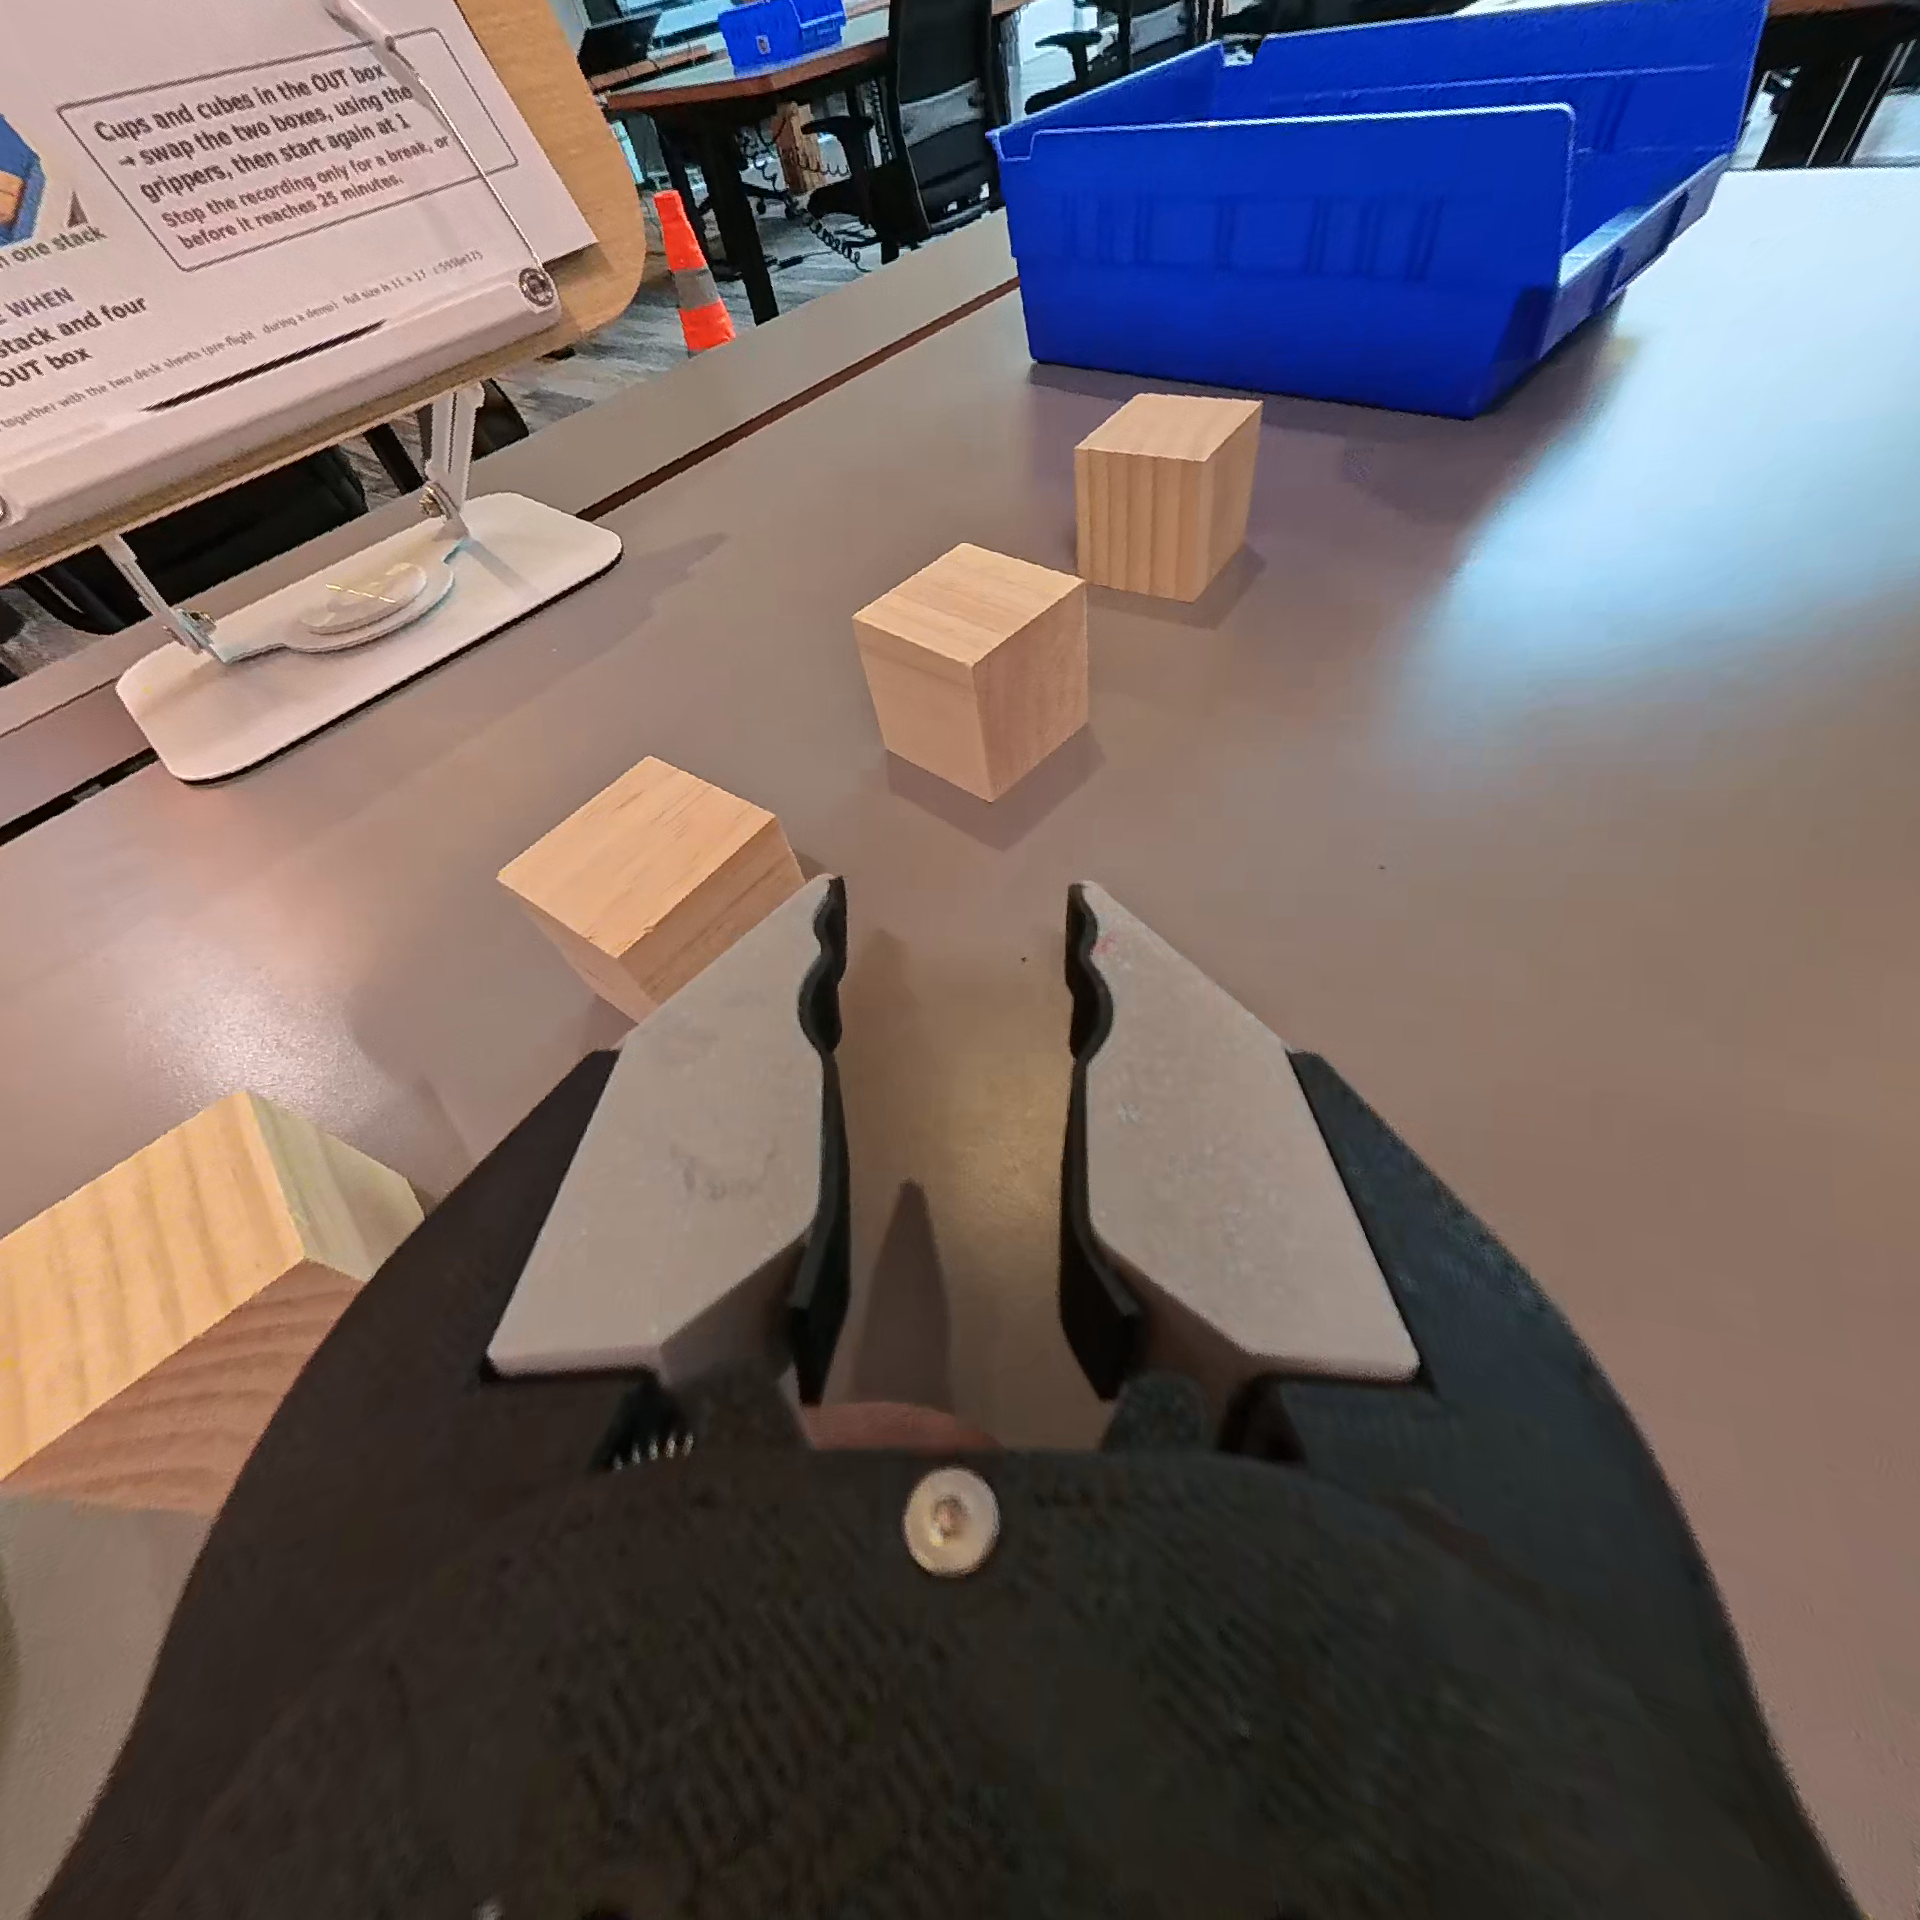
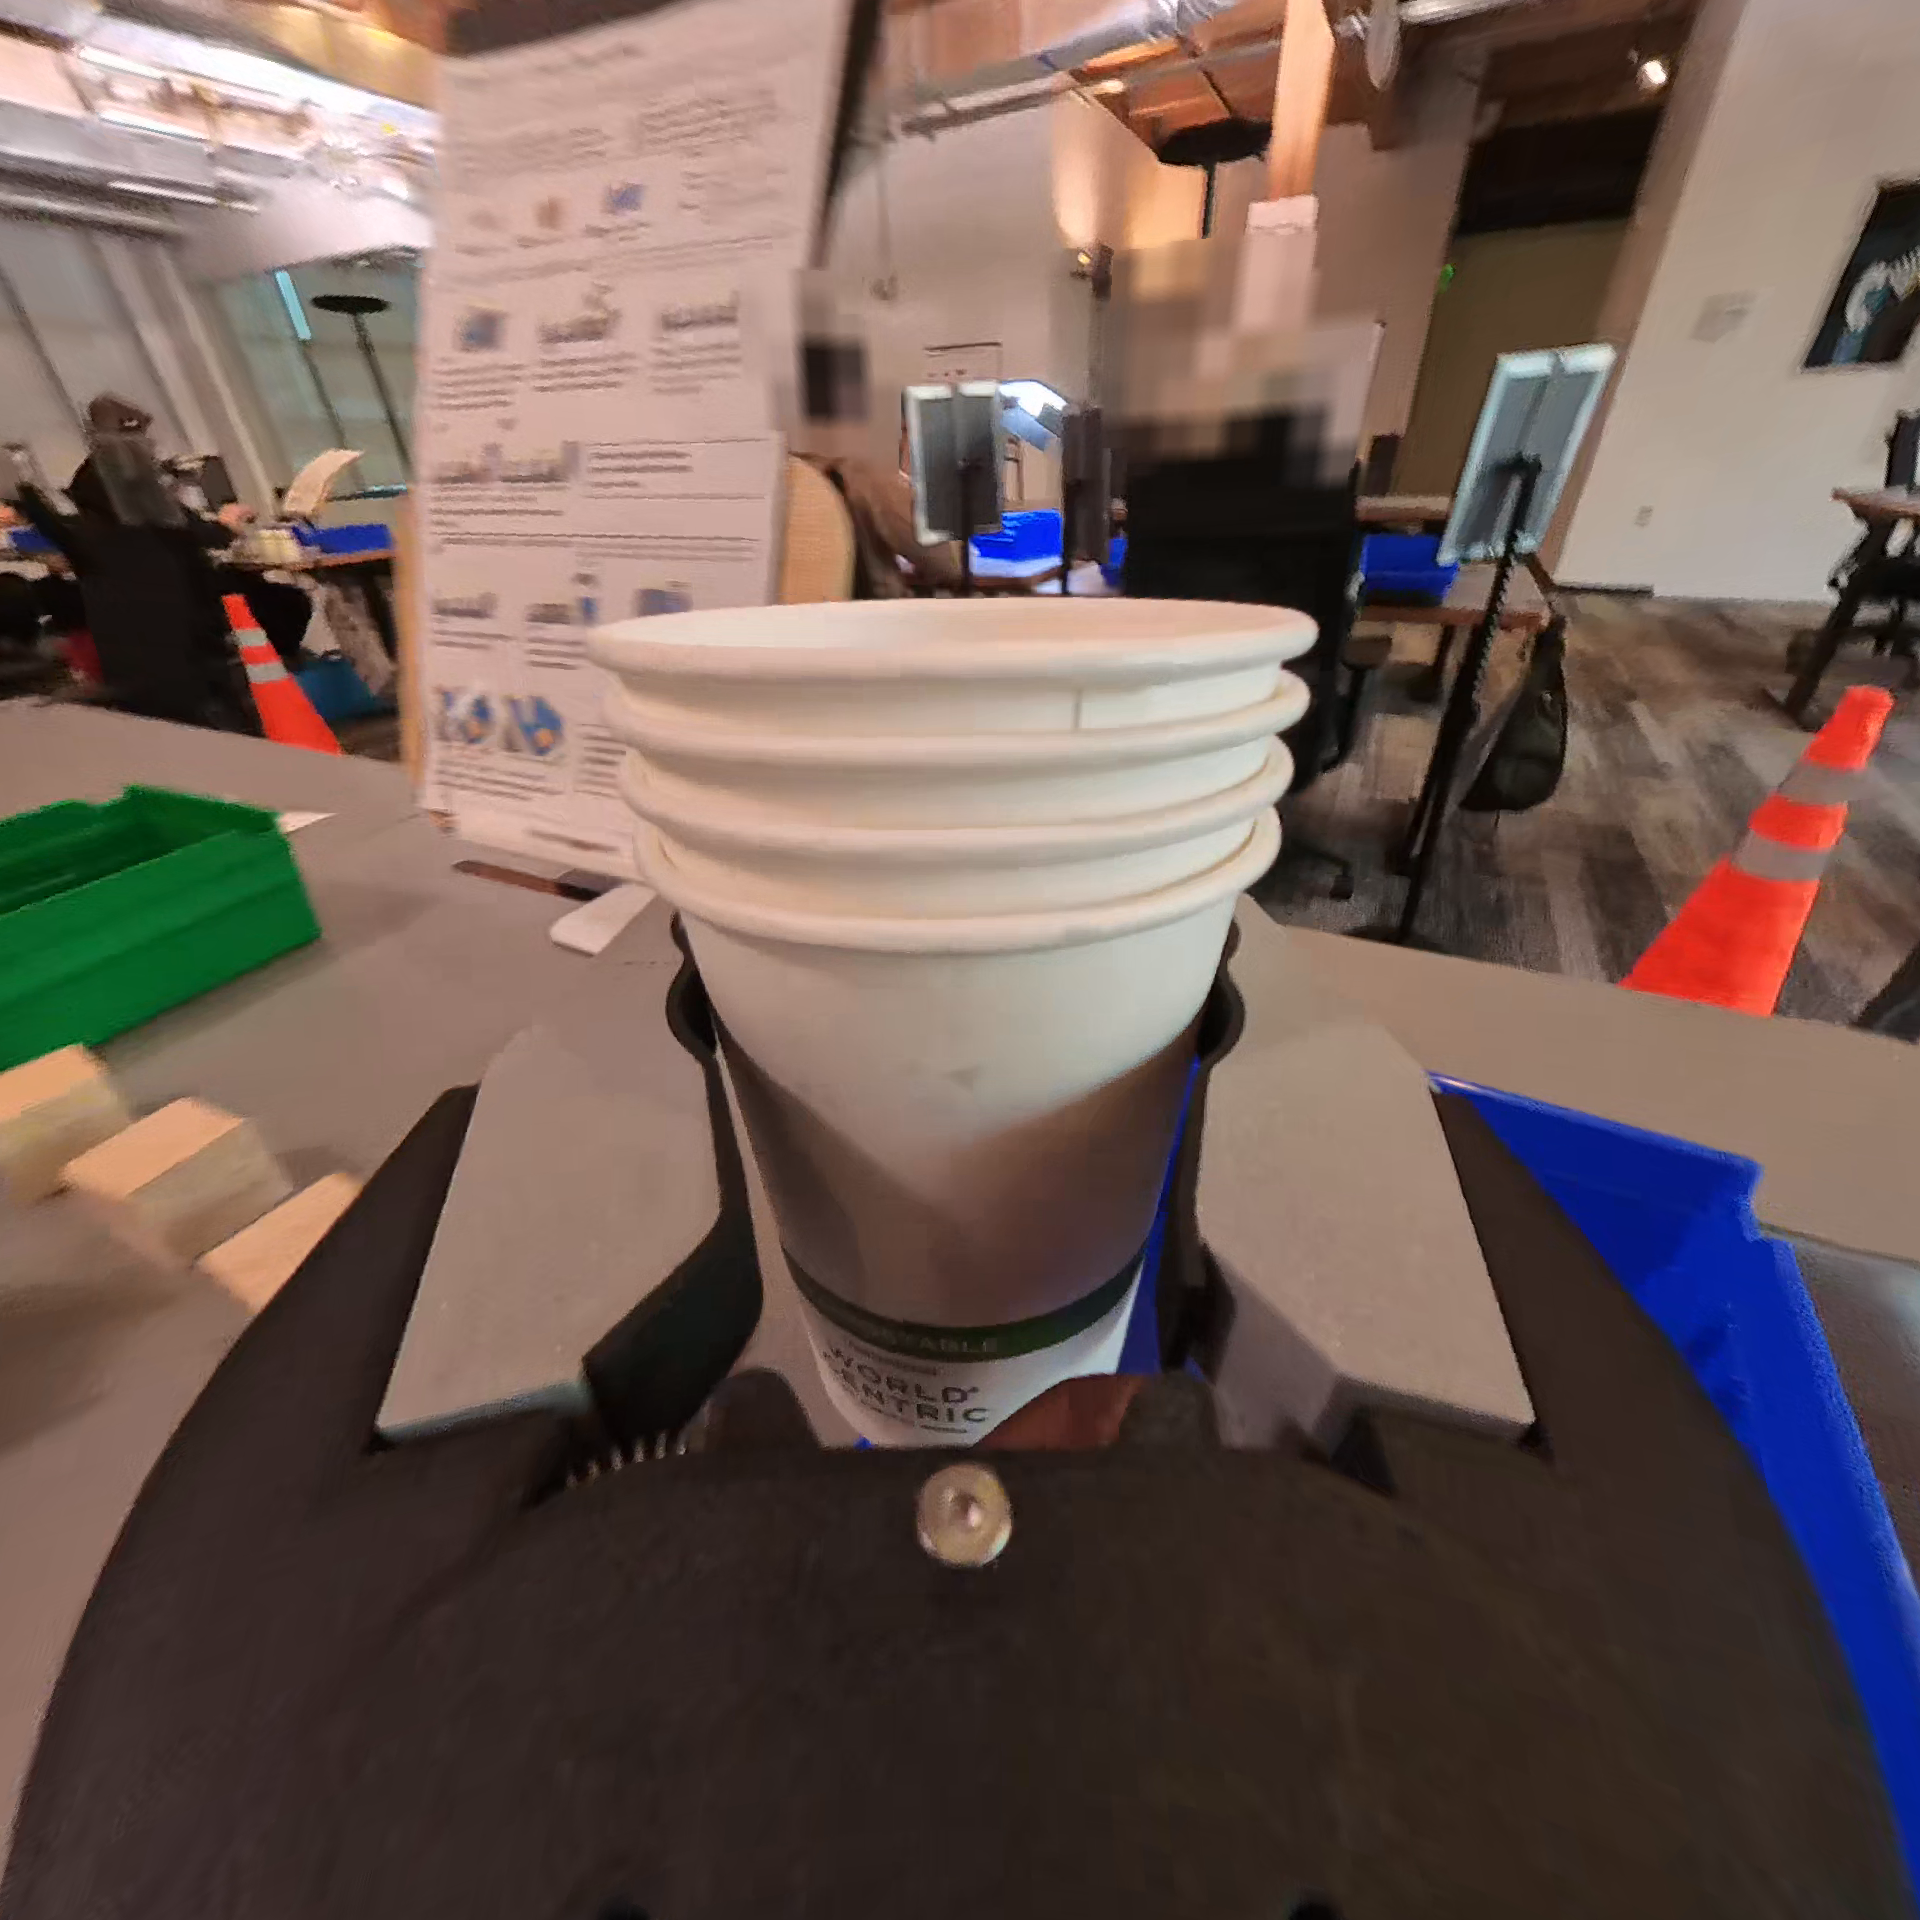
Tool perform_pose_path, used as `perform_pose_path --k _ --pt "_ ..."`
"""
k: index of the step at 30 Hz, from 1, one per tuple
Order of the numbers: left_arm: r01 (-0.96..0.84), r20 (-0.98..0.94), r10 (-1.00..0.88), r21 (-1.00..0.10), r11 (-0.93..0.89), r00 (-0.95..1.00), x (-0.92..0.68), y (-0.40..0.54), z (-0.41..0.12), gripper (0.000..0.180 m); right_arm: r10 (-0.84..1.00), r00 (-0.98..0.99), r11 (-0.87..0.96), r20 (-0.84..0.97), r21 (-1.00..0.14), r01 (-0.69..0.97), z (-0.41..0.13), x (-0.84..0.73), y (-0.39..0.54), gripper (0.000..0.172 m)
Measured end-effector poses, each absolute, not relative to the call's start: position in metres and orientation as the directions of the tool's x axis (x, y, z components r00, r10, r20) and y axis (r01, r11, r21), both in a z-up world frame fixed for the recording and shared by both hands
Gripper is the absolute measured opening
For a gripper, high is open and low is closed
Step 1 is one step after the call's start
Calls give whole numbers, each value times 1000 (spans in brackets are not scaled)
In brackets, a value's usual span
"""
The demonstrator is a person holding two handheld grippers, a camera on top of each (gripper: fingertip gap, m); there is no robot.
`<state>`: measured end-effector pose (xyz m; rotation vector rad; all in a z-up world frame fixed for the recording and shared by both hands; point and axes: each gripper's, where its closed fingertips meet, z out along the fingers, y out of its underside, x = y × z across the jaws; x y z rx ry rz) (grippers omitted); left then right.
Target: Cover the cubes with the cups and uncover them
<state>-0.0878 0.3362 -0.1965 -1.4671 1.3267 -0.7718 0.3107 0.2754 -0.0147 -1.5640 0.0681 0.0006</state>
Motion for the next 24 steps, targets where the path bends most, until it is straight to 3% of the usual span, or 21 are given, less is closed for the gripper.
perform_pose_path --k 4,12,20,24 --pt "-356 -159 -967 -931 80 199 -87 335 -197 40 -165 981 -46 -100 -993 -109 -58 379 318 95" --pt "-357 -158 -968 -931 80 196 -88 333 -198 40 -167 972 -144 -163 -972 -188 -129 428 363 97" --pt "-360 -189 -964 -926 110 190 -88 329 -197 40 -146 986 -298 -81 -947 -122 -187 428 371 99" --pt "-355 -175 -965 -930 97 195 -89 331 -197 40 -153 988 -363 -31 -928 -85 -191 423 354 98"
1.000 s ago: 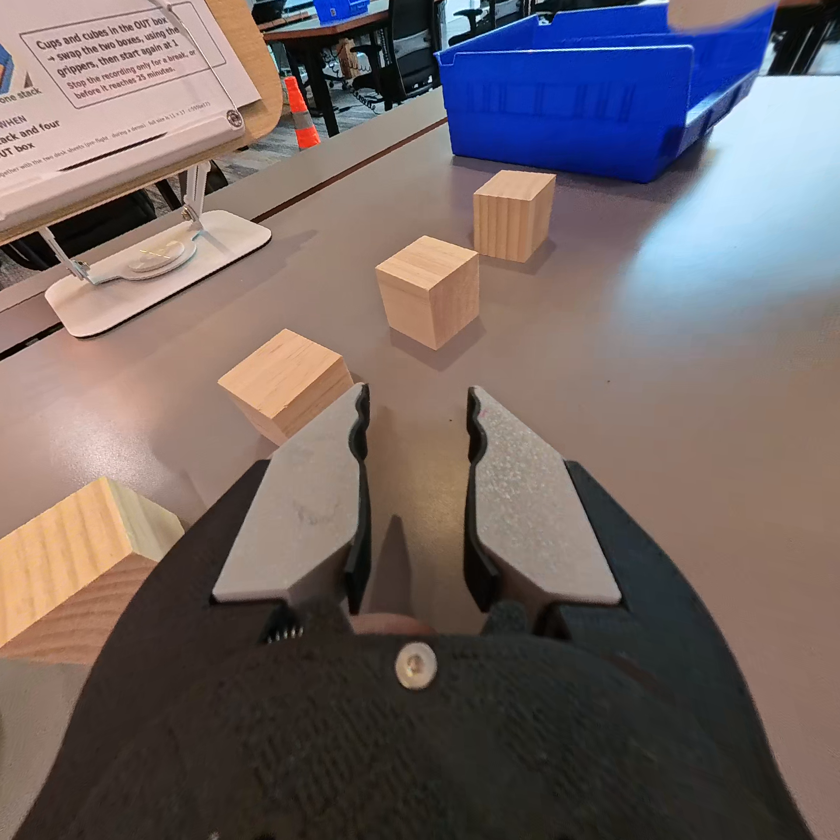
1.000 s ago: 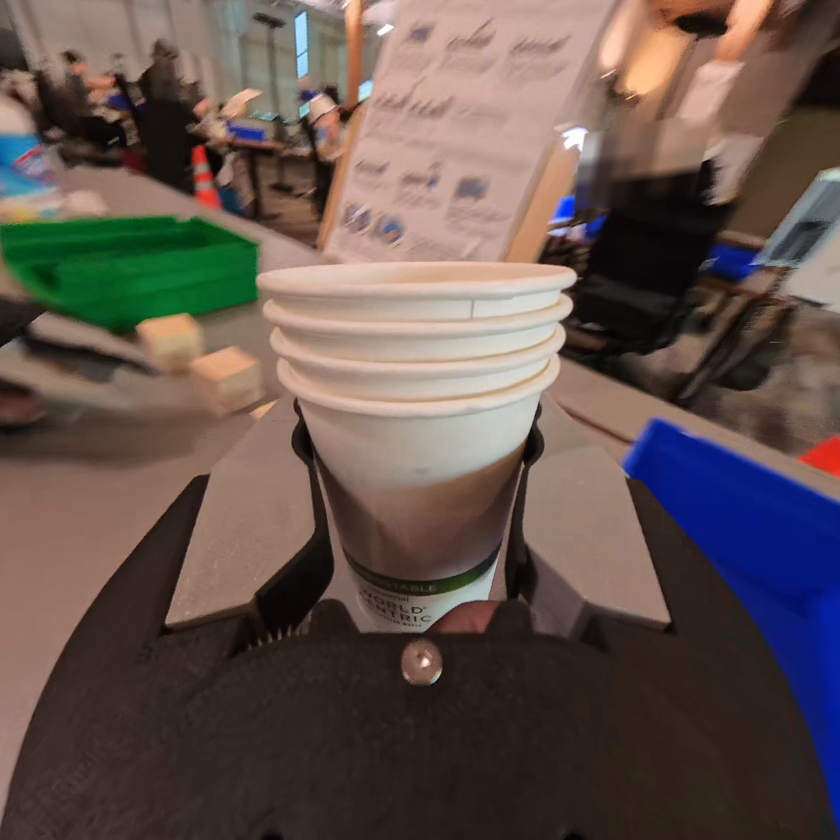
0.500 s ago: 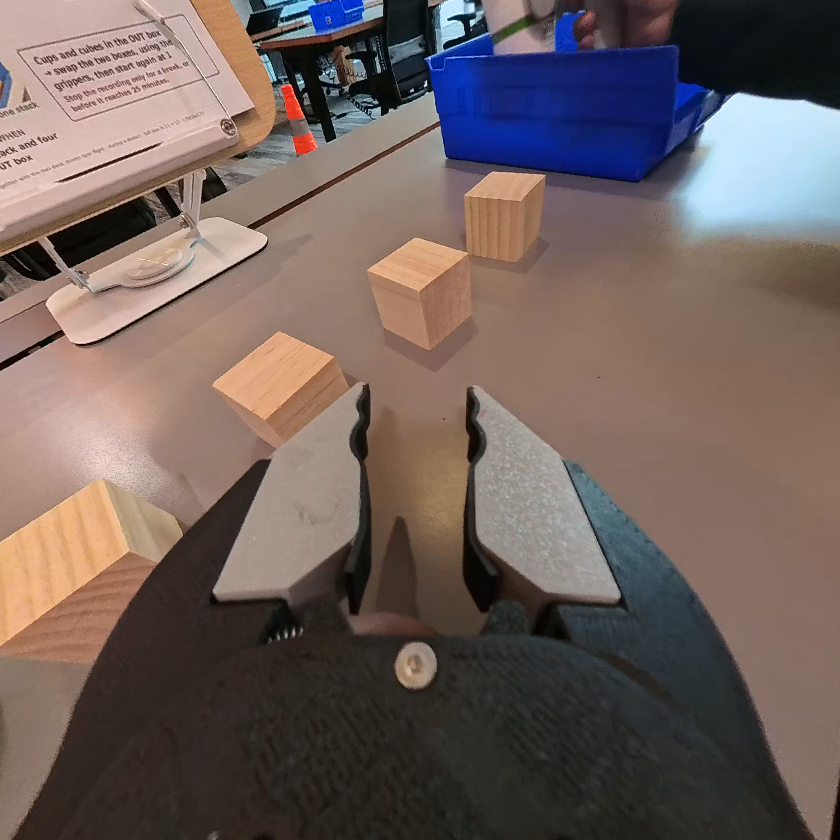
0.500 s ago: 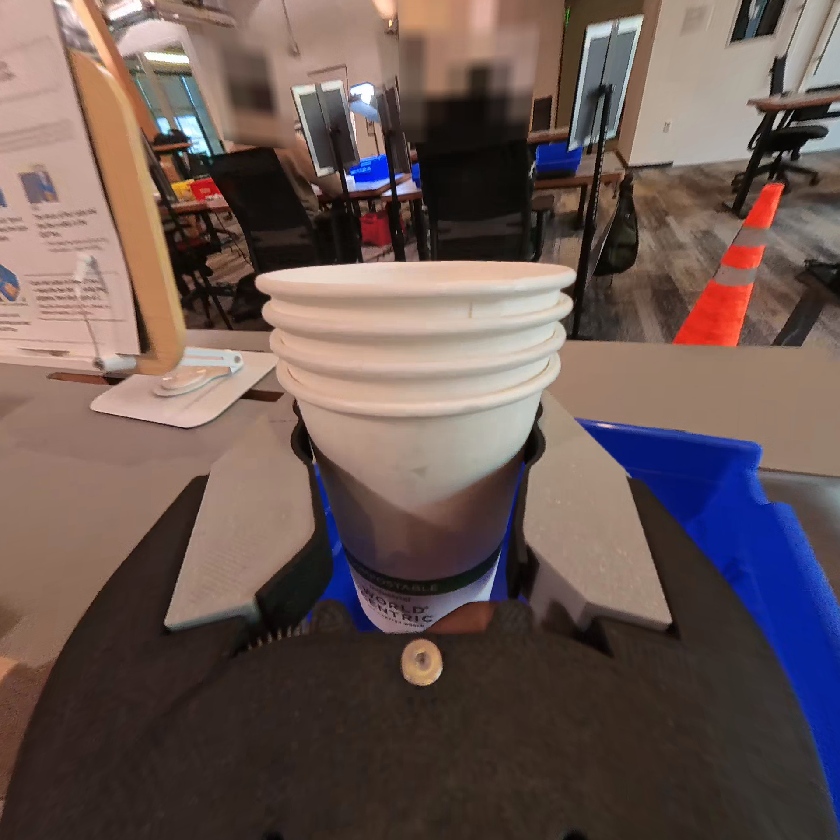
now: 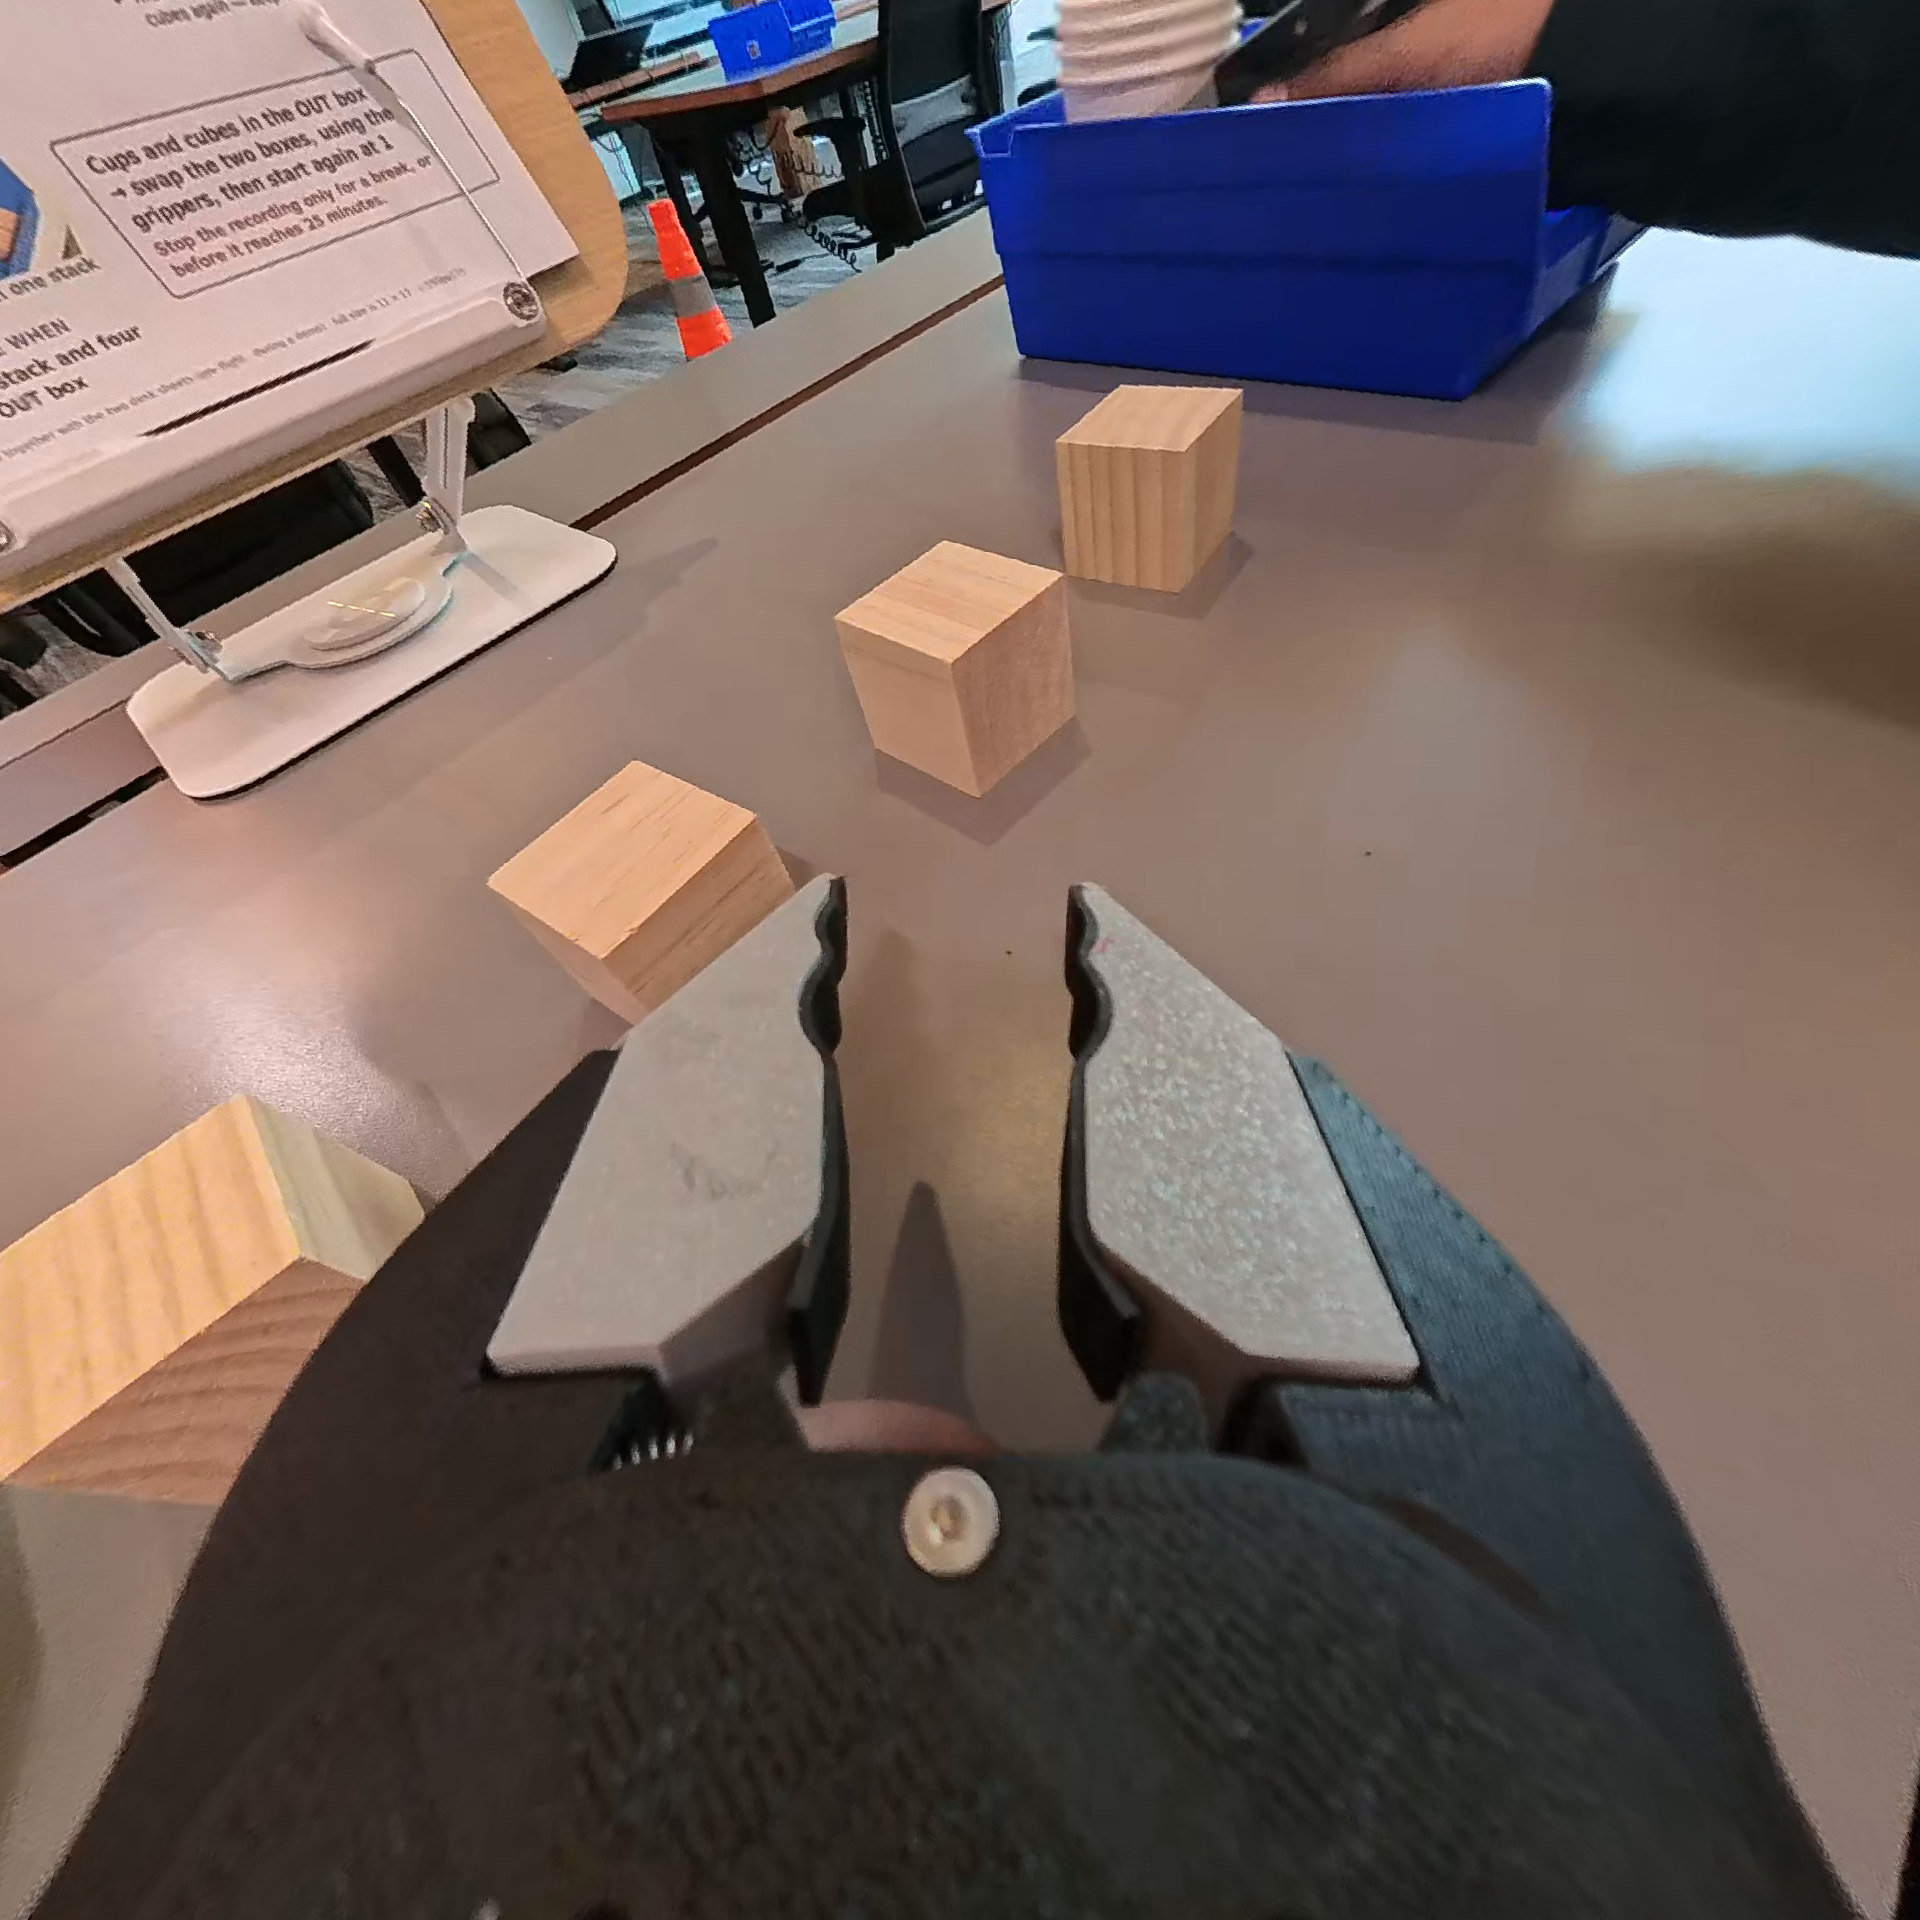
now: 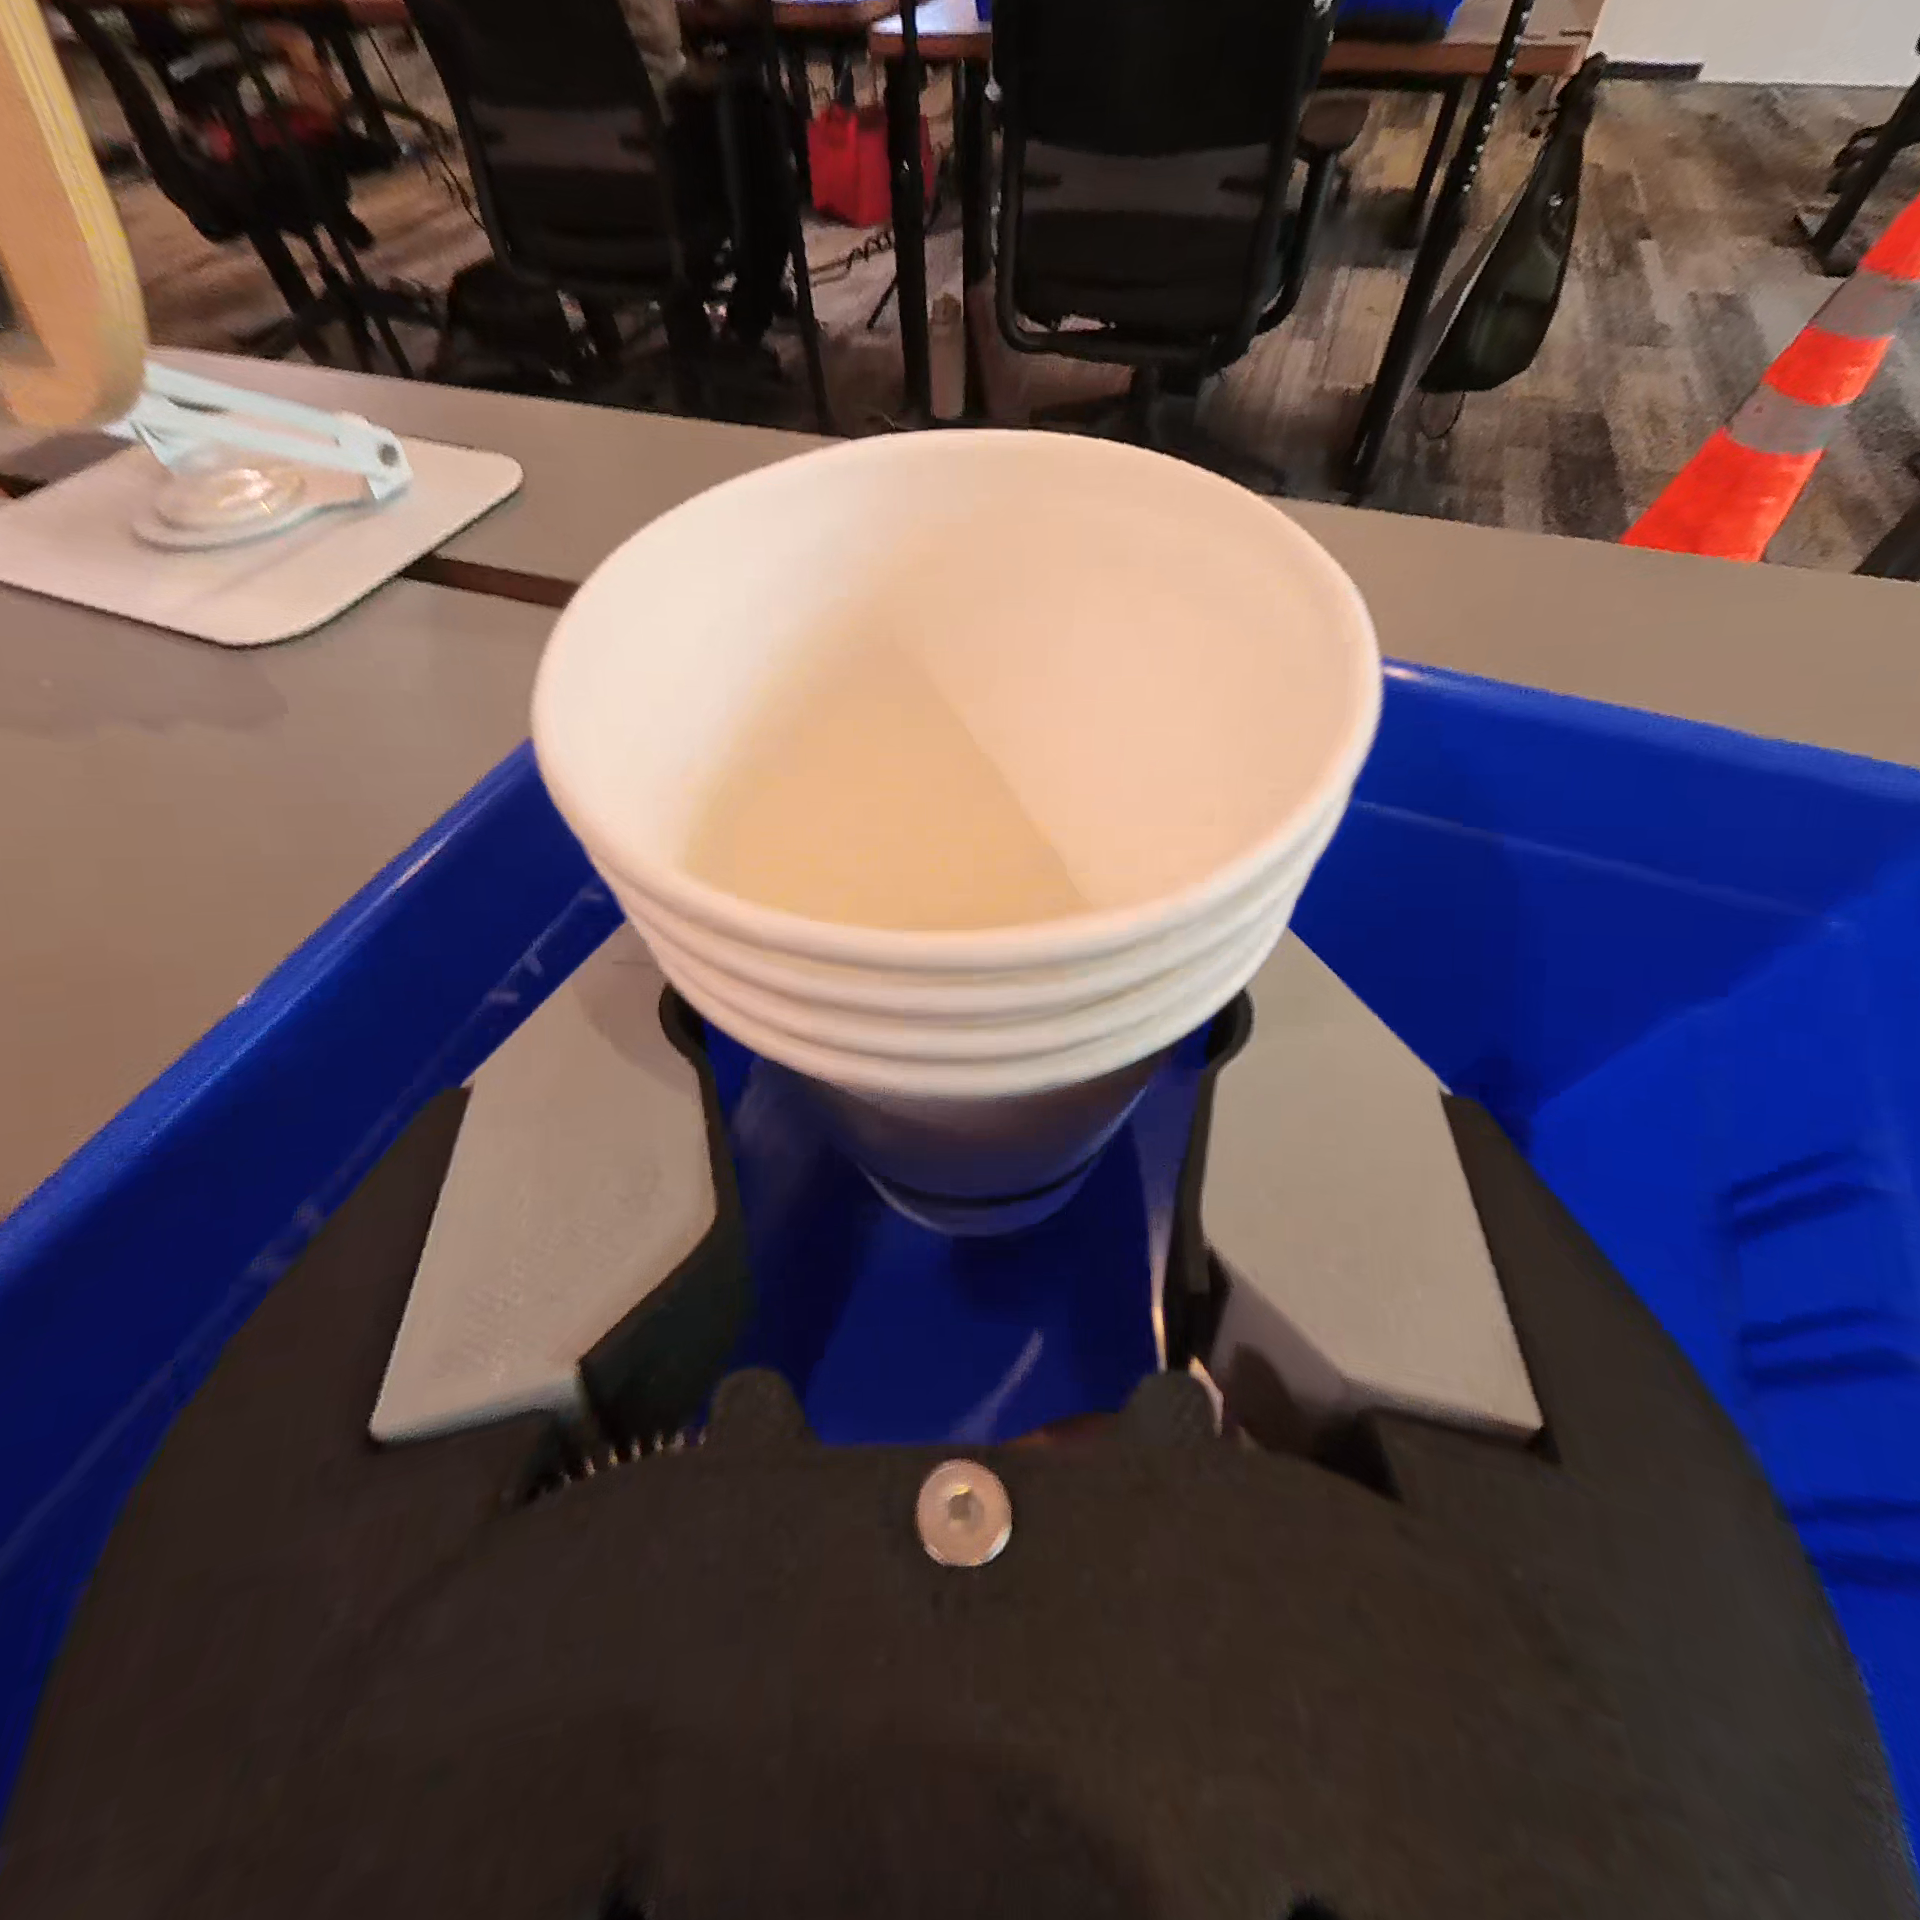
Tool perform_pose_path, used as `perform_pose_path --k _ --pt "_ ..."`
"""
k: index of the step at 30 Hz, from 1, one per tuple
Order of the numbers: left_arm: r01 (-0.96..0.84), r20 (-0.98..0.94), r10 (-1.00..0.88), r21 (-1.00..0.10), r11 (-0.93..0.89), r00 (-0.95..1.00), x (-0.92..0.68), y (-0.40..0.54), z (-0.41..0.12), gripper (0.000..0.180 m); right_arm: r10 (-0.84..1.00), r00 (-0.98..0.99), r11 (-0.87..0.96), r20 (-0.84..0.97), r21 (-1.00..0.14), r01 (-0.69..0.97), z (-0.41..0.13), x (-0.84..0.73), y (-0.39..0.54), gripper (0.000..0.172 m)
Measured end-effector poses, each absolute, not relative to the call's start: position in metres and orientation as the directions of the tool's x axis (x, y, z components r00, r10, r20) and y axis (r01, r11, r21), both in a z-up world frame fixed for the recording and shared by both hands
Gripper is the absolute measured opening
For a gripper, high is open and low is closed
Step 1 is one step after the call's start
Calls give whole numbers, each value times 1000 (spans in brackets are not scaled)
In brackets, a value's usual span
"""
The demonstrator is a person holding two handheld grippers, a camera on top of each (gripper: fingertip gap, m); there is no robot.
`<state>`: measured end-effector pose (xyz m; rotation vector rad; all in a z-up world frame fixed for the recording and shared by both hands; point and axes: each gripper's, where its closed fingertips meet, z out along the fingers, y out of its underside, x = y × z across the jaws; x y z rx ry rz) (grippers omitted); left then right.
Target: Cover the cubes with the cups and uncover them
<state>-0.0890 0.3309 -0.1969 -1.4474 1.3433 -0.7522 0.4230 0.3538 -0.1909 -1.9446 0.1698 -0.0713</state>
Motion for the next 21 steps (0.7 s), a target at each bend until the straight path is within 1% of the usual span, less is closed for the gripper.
perform_pose_path --k 3,8,11,13,15,17,18,19,21 --pt "-344 -152 -967 -936 75 204 -90 333 -196 40 -182 983 -371 2 -926 -67 -180 423 338 98" --pt "-306 -107 -970 -951 36 219 -93 337 -191 40 -186 981 -317 58 -948 -4 -134 404 314 98" --pt "-282 -91 -971 -959 27 220 -95 337 -188 40 -197 969 -285 146 -955 85 -104 388 291 96" --pt "-275 -87 -973 -961 25 215 -95 337 -187 40 -197 961 -196 194 -968 155 -74 366 274 93" --pt "-280 -83 -974 -960 22 209 -95 336 -188 40 -99 978 -76 186 -981 179 -47 321 261 90" --pt "-294 -82 -976 -956 19 203 -94 336 -190 41 104 977 -33 187 -981 191 -41 261 251 75" --pt "-301 -83 -976 -953 20 201 -93 336 -191 42 225 951 -47 213 -972 229 -46 230 248 70" --pt "-305 -86 -976 -952 21 200 -93 335 -192 42 325 914 -84 244 -955 285 -57 203 247 68" --pt "-308 -90 -976 -951 25 200 -93 335 -192 42 493 815 -167 306 -886 434 -86 160 248 73"
